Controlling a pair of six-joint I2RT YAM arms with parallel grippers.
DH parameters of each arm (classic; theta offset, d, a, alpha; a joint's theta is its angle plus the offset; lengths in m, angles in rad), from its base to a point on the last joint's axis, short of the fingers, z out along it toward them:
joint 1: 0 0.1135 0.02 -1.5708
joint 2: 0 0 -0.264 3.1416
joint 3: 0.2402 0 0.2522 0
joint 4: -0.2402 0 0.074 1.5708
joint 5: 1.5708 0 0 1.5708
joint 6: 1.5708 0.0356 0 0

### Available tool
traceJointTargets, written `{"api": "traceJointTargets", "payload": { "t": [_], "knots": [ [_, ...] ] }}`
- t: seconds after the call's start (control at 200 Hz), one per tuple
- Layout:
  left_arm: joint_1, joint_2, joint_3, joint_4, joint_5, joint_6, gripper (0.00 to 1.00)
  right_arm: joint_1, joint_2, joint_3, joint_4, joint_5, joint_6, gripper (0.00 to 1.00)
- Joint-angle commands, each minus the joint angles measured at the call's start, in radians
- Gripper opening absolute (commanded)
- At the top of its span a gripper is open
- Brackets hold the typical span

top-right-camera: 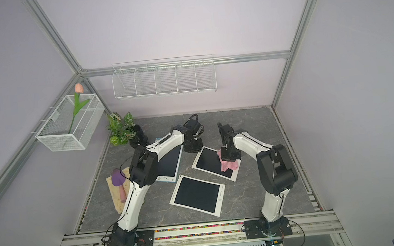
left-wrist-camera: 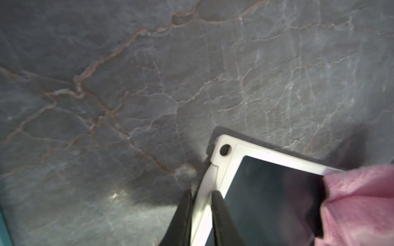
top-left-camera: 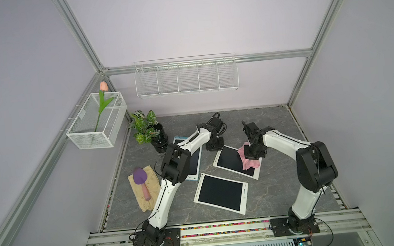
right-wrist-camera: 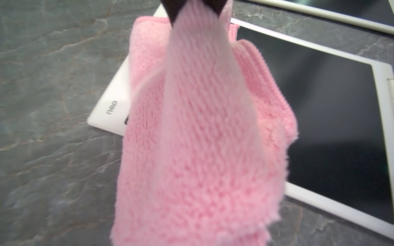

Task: Wipe the drawing tablet
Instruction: Wipe the dirt from the drawing tablet.

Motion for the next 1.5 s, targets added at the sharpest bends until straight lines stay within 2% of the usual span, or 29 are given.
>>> {"api": "traceJointTargets", "payload": {
  "t": [0.0,0.16,0.315,0.435,0.565,0.665,0.76,0.875,1.1,1.195,1.295,1.385,1.495],
  "knots": [
    [-0.002,0.056,-0.023,-0.076,-0.028,-0.007,0.20,-0.045,0.044,-0.016,-0.010,0.000,0.022,0.07],
    [0.000,0.061,-0.022,-0.077,-0.027,-0.005,0.20,-0.198,0.010,-0.096,-0.004,0.012,-0.034,0.07],
    [0.000,0.067,-0.015,-0.079,-0.022,-0.005,0.20,-0.289,-0.027,-0.128,-0.015,0.032,-0.081,0.07],
    [0.000,0.064,-0.011,-0.080,-0.020,-0.006,0.20,-0.256,-0.067,-0.118,-0.019,0.040,-0.086,0.07],
    [0.000,0.063,-0.010,-0.079,-0.019,-0.006,0.20,-0.099,-0.125,-0.067,-0.045,0.071,-0.040,0.07],
    [0.000,0.066,-0.009,-0.078,-0.017,-0.011,0.20,-0.011,-0.132,-0.046,-0.040,0.039,0.027,0.07],
    [0.000,0.068,-0.004,-0.079,-0.017,-0.011,0.20,0.017,-0.099,-0.059,-0.014,-0.012,0.074,0.07],
    [0.000,0.072,0.006,-0.084,-0.020,-0.008,0.20,-0.002,-0.073,-0.105,0.008,-0.010,0.074,0.07],
    [0.001,0.076,0.003,-0.086,-0.017,-0.007,0.20,-0.202,-0.126,-0.213,-0.015,0.029,-0.017,0.07],
    [0.001,0.079,0.005,-0.085,-0.016,-0.008,0.20,-0.232,-0.174,-0.235,-0.032,0.051,-0.037,0.07],
    [0.000,0.078,0.009,-0.087,-0.016,-0.007,0.20,-0.172,-0.221,-0.219,-0.061,0.064,-0.025,0.07],
    [0.001,0.078,0.010,-0.085,-0.014,-0.009,0.20,-0.033,-0.232,-0.196,-0.077,0.065,0.032,0.07],
    [0.001,0.081,0.010,-0.086,-0.014,-0.010,0.20,0.066,-0.223,-0.197,-0.040,0.025,0.118,0.07]
  ]
}}
